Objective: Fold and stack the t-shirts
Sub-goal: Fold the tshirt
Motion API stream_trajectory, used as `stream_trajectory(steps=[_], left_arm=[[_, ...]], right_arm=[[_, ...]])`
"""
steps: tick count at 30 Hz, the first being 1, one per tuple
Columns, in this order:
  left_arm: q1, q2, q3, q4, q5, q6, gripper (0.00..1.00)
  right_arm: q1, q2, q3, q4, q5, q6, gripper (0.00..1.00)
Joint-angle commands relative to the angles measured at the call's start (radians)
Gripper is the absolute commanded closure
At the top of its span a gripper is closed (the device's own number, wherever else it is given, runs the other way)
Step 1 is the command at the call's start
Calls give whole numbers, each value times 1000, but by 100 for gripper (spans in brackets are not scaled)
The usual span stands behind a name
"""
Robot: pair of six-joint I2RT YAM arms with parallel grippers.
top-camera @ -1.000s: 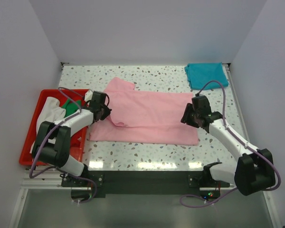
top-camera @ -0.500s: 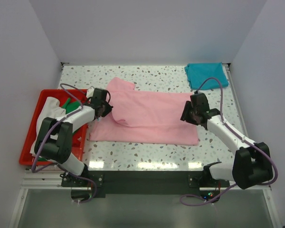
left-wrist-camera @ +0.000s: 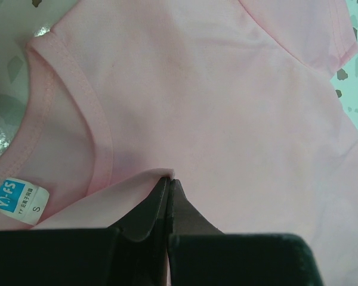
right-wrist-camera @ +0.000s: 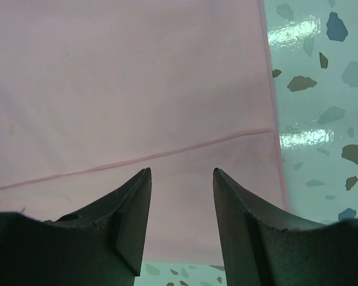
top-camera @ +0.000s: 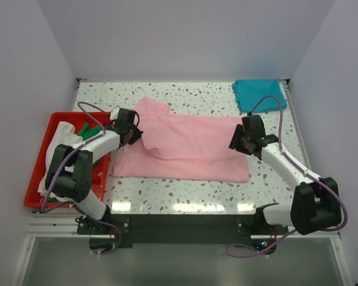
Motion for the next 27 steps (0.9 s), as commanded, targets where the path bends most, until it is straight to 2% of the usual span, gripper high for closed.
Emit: stream_trajectory(steps=[1,17,21,24,27], left_arm=[[11,16,40,48,-1,23,100],[45,19,40,54,10,35,97],[51,11,43,89,30,58,79],[63,-4,66,117,62,84,60],[68,1,106,167,71,127,51]], right_arm=[[-16,11,49,42,20,-19,50],[-111,52,76,57,-38,-31,50],[-114,60,90,59,-36,-31,50],[-117,87,122,60,-39,-34,48],[-117,125,180,67,-52,-50,45]])
